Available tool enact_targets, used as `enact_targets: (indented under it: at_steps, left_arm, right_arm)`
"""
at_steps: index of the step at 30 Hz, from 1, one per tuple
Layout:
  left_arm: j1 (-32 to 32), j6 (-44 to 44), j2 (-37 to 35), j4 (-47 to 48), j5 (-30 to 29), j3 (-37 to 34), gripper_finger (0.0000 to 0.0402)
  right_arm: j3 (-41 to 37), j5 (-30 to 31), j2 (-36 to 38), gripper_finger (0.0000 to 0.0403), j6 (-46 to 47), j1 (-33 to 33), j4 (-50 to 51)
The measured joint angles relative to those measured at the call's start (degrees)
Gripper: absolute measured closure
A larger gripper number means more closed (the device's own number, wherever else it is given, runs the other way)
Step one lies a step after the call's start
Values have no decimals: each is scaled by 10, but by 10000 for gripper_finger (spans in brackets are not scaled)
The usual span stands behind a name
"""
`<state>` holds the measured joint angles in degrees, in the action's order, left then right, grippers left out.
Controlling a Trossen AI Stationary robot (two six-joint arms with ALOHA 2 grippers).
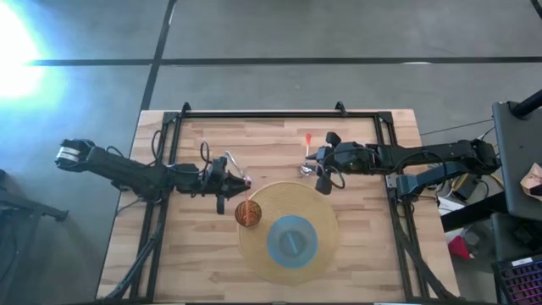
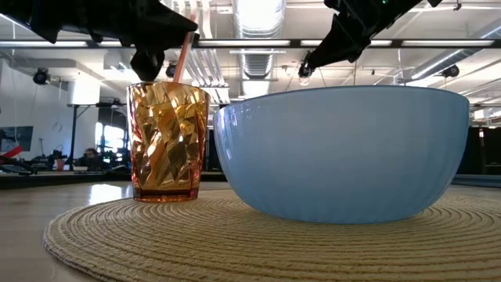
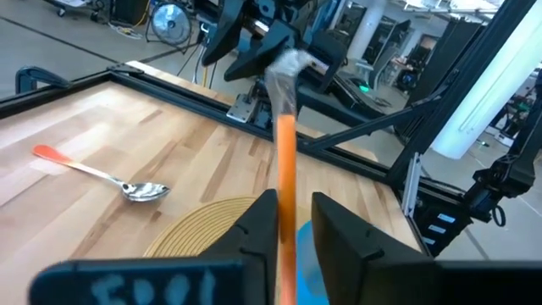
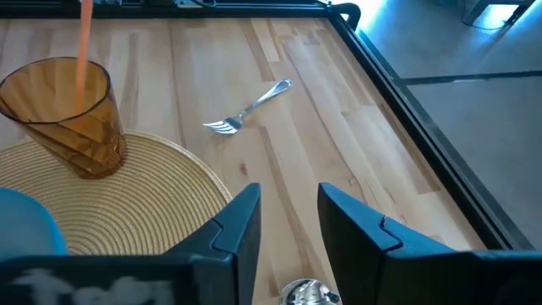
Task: Pick & Place Utensil
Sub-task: Put the orange drinking straw into the orange cup on the brown mat
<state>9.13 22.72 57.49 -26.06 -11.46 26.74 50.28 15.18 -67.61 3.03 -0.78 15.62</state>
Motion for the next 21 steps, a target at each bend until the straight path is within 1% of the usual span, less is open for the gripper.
enact_targets:
  at_steps: [12,16,21]
  left_arm:
    - [0,-2,0,41,0,1,253]
    - [0,-3,0,93,0,17,234]
    - [0,-3,0,168,-1,42,223]
  right_arm:
    - [0,0,0,267,15,0,0]
    - [0,0,0,260,15,0,0]
    - [0,0,0,254,15,0,0]
